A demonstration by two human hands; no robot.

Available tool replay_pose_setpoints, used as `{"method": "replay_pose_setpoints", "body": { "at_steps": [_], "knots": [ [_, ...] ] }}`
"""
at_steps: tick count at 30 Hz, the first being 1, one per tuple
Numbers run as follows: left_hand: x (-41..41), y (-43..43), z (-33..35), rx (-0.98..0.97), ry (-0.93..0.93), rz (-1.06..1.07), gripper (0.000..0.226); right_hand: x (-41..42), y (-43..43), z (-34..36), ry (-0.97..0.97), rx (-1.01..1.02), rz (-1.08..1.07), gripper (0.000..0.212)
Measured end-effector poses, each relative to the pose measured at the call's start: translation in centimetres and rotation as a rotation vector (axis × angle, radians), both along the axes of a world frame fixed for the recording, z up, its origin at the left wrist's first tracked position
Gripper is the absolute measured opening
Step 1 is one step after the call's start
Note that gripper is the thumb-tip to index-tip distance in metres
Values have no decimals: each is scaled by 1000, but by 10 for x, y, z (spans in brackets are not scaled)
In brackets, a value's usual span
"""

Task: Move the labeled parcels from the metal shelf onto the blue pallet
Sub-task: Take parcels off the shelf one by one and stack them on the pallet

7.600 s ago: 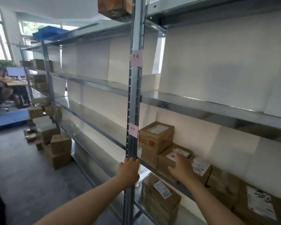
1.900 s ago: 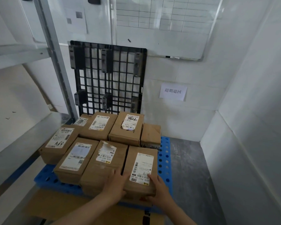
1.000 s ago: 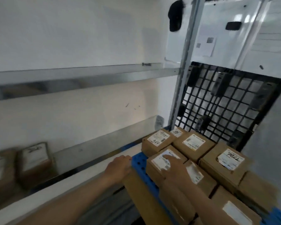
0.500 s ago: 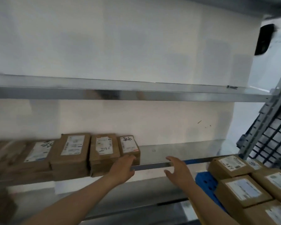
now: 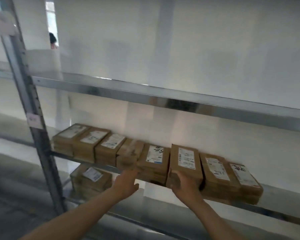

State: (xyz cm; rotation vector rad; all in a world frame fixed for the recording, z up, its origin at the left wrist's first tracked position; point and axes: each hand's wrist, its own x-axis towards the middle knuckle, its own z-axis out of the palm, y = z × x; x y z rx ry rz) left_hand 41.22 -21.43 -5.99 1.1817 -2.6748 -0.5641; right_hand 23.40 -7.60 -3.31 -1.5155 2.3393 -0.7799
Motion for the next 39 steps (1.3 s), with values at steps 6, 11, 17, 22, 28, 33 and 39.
{"method": "replay_pose_setpoints", "body": {
  "at_steps": [6, 11, 17, 22, 28, 33, 39],
  "knots": [
    [97, -61, 6, 4, 33, 248, 37, 70, -105, 2, -12, 4, 188, 47],
    [157, -134, 6, 7, 32, 339, 43, 120, -193, 0, 27, -18, 292, 48],
    [199, -210, 28, -28, 28, 378, 48, 142, -312, 14, 63, -22, 318, 50],
    [231, -268, 33, -12, 43, 456, 46, 172, -386, 7, 35, 11, 396, 53],
    [249, -323, 11, 40, 42, 455, 54, 221, -430, -12, 64, 91, 451, 47],
    [249, -376, -2, 83, -9, 326, 71, 241, -459, -29, 117, 232, 366, 67],
    [249, -439, -24, 157, -68, 98, 82, 259, -477, -28, 172, 446, 283, 94]
  ]
}}
